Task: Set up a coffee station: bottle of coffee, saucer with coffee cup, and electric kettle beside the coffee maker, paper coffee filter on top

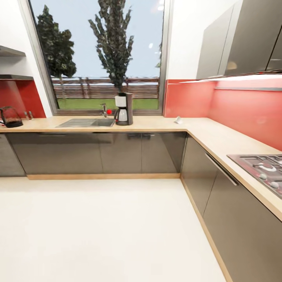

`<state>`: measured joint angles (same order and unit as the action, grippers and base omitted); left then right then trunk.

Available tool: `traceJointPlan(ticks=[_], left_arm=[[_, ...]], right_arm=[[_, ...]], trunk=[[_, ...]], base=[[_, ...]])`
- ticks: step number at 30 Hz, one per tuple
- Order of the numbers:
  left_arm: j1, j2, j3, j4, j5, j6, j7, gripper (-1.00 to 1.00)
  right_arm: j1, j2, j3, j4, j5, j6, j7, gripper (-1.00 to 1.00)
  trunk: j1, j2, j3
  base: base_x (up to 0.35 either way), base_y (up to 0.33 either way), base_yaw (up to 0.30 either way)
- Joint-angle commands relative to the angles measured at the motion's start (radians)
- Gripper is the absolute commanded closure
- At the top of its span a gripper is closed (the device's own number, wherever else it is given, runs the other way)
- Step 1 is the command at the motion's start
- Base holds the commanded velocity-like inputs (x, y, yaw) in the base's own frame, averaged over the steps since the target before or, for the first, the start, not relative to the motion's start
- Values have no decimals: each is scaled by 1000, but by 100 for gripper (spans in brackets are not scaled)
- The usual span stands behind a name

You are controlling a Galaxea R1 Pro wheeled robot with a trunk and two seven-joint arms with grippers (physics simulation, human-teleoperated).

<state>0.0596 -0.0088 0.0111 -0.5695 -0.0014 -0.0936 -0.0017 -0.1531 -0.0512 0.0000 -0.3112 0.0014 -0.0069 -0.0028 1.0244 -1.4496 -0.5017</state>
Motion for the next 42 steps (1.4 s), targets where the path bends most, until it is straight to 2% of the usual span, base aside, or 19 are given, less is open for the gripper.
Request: traceJointPlan(ticks=[1,42], left_arm=[[0,0,1,-1,0,-2,0,-100],[0,0,1,-1,0,-2,-1,-100]], right_arm=[[0,0,0,0,0,-1,0,-100],[0,-6,0,0,0,-1,0,-100]], trunk=[[1,0,-1],[1,0,-1]], base=[[328,0,0],[328,0,0]])
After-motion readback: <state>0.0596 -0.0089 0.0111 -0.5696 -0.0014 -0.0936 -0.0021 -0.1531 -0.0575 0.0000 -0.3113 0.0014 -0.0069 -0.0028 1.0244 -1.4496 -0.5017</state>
